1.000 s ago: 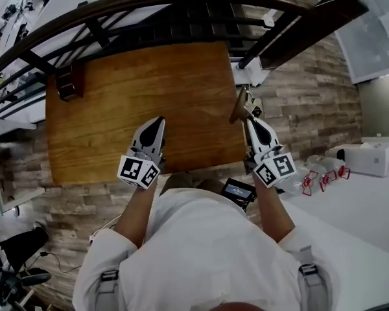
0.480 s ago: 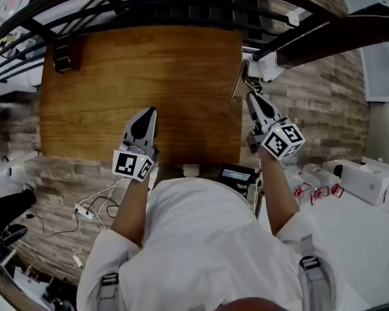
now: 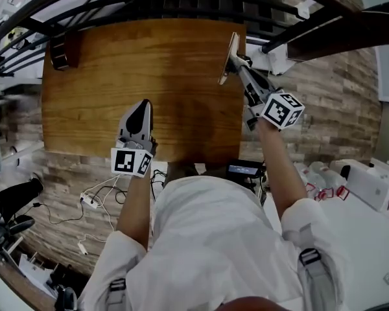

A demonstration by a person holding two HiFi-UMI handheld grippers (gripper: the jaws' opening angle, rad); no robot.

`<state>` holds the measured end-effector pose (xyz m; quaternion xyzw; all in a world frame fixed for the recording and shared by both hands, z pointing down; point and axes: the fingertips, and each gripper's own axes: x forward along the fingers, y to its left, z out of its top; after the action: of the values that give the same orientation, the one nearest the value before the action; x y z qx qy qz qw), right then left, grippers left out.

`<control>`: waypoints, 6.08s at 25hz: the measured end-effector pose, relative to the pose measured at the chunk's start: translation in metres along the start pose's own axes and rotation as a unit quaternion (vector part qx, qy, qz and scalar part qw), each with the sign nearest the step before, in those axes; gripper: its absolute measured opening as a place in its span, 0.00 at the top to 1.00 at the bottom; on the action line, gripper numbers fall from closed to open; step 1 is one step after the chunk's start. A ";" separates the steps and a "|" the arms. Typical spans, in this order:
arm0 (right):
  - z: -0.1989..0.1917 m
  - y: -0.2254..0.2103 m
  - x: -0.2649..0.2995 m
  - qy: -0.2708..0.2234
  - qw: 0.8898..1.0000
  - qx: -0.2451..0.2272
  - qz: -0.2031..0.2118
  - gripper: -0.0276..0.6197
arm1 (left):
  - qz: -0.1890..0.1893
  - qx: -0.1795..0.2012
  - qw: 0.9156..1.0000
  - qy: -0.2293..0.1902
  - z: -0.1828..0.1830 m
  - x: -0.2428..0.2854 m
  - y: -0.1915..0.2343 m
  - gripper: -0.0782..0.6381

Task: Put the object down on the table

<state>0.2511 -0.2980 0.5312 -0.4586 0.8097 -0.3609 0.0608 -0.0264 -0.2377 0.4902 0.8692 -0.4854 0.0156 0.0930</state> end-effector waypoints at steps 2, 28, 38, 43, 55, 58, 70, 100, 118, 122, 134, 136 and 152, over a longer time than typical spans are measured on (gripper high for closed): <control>0.004 -0.007 0.011 -0.004 1.000 0.016 -0.001 0.92 | 0.002 0.000 1.000 -0.004 0.000 0.005 0.002 0.87; -0.035 -0.125 0.106 0.126 0.975 0.174 -0.058 0.92 | -0.032 -0.040 0.998 0.032 -0.030 0.024 -0.016 0.87; -0.058 -0.146 0.112 0.167 0.961 0.206 -0.074 0.92 | -0.038 -0.047 0.997 0.038 -0.035 0.026 -0.017 0.87; -0.063 -0.148 0.116 0.169 0.956 0.227 -0.072 0.92 | -0.042 -0.059 0.996 0.044 -0.043 0.026 -0.020 0.87; -0.072 -0.146 0.121 0.184 0.947 0.251 -0.080 0.92 | -0.020 -0.057 0.997 0.047 -0.042 0.020 -0.018 0.87; -0.075 -0.149 0.121 0.187 0.944 0.260 -0.086 0.92 | -0.016 -0.053 0.997 0.048 -0.041 0.020 -0.018 0.87; -0.080 -0.160 0.123 0.176 0.937 0.284 -0.099 0.92 | -0.011 -0.046 0.998 0.051 -0.042 0.020 -0.019 0.87; 0.033 -0.054 0.028 0.009 0.973 -0.194 -0.123 0.89 | -0.019 -0.074 0.997 0.015 -0.011 0.015 -0.025 0.87; 0.061 0.116 -0.126 -0.165 0.918 -0.333 -0.136 0.91 | 0.019 -0.021 0.999 -0.024 0.066 -0.026 -0.042 0.87; 0.047 0.100 -0.134 -0.143 0.921 -0.324 -0.163 0.91 | 0.030 -0.007 0.999 -0.025 0.071 -0.035 -0.045 0.87; 0.045 0.084 -0.138 -0.132 0.916 -0.336 -0.175 0.91 | 0.055 0.016 0.998 -0.033 0.071 -0.036 -0.048 0.87; 0.045 0.084 -0.138 -0.133 0.918 -0.332 -0.170 0.91 | 0.054 0.015 0.998 -0.026 0.069 -0.036 -0.049 0.87; 0.043 0.062 -0.148 -0.146 0.937 -0.294 -0.120 0.92 | 0.028 -0.012 0.999 -0.019 0.053 -0.028 -0.074 0.87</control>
<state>0.3107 -0.1847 0.4258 -0.5976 0.8008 -0.0403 -0.0036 0.0185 -0.1860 0.4243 0.8541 -0.5114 -0.0040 0.0942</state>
